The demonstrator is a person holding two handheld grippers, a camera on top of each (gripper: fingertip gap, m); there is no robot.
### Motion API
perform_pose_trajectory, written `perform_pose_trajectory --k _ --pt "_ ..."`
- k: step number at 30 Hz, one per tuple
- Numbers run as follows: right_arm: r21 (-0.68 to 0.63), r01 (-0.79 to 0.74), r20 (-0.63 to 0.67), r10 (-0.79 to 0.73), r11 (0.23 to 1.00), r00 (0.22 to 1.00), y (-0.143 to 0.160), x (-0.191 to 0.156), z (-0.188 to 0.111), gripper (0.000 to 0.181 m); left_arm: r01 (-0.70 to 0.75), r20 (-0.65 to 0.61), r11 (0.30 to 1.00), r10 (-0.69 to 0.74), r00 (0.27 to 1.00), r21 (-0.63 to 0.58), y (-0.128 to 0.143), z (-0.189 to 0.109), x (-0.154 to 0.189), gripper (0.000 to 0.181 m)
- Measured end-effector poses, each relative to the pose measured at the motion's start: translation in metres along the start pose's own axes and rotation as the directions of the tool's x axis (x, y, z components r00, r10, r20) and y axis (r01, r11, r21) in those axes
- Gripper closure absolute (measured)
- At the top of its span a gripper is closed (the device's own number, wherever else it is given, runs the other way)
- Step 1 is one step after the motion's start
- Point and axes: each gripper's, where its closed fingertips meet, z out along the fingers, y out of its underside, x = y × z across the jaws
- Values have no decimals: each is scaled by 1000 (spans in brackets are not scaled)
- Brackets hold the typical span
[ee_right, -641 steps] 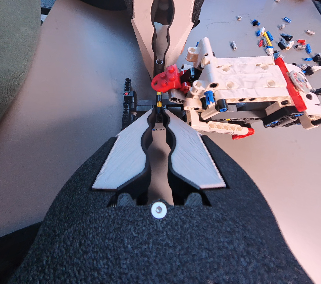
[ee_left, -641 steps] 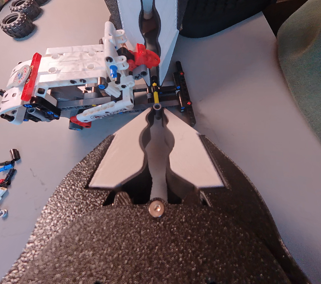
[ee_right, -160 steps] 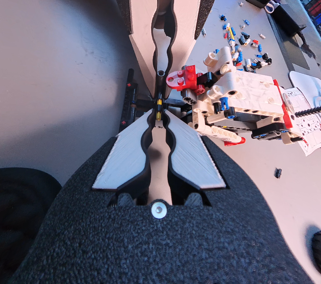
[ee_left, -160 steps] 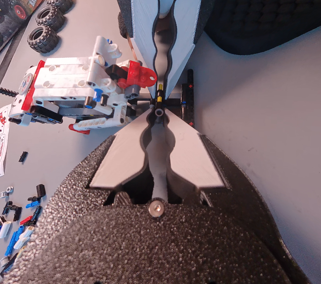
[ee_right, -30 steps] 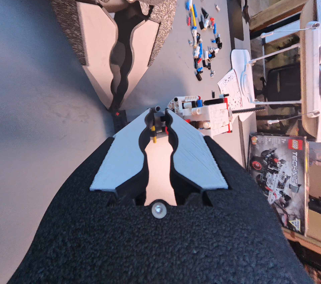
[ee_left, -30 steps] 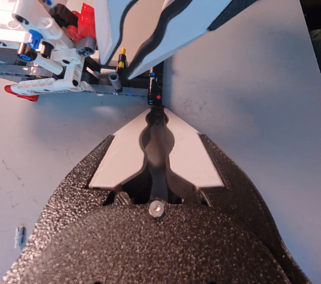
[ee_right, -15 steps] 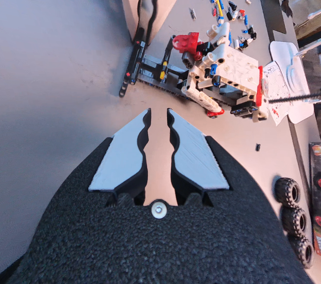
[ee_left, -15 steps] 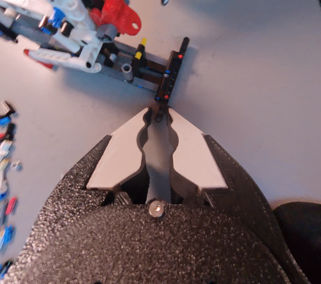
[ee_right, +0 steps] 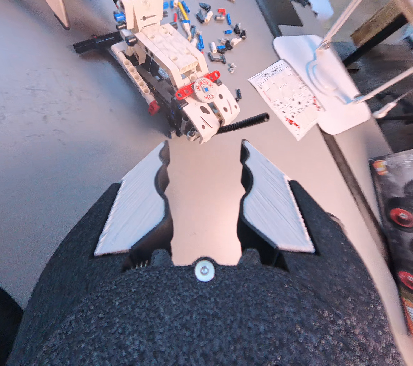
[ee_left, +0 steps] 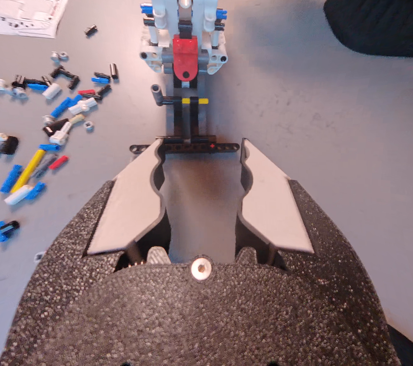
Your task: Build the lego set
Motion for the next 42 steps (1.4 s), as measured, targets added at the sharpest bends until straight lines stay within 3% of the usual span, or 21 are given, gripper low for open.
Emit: perform_pose_trajectory --k 4,9,12,15,18,19,21,24,26,28,31,34,36,39,42 --pt "77 -83 117 73 994 990 0 -5 30 104 -24 10 1000 24 1000 -5 -5 17 0 118" --pt "154 -124 126 105 980 987 -9 -5 39 118 -63 72 997 65 995 -33 -10 31 -9 146" --pt "141 -120 135 101 983 986 -4 -19 24 129 -72 26 997 73 997 -24 -8 29 -1 160" --pt "96 -58 213 37 994 976 5 -52 -1 129 -99 14 995 99 995 -2 -9 23 2 147" --pt "29 -21 298 11 999 954 13 -60 -37 129 -86 15 996 85 996 30 -8 1 -7 141" --pt "23 -27 304 19 999 953 11 -53 -49 129 -61 31 996 59 998 58 -12 -10 -15 141" --pt "111 -49 176 29 993 984 -11 -8 -62 131 -5 97 988 -10 995 153 -29 -32 -40 142" --pt "260 -114 -145 155 959 977 -52 96 -60 125 34 229 964 -97 969 265 -66 -52 -82 142" --pt "356 -178 -328 301 917 895 -73 169 -47 111 7 296 949 -104 950 314 -92 -56 -100 140" --pt "431 -224 -432 418 874 799 -88 228 -25 91 -10 318 921 -124 940 389 -119 -56 -109 140" --pt "425 -217 -572 446 879 688 -97 294 16 74 10 302 868 -184 935 497 -146 -52 -114 140" --pt "407 -254 -622 470 877 626 -96 318 54 78 1 311 855 -190 931 518 -144 -48 -111 141" --pt "404 -227 -671 456 886 585 -98 319 63 83 -20 350 876 -172 921 482 -131 -45 -112 142" --pt "403 -163 -703 419 900 574 -107 311 66 118 0 346 877 -190 919 481 -123 -43 -118 143" --pt "382 -116 -687 366 917 628 -117 298 76 148 27 308 867 -206 929 498 -126 -37 -120 143"
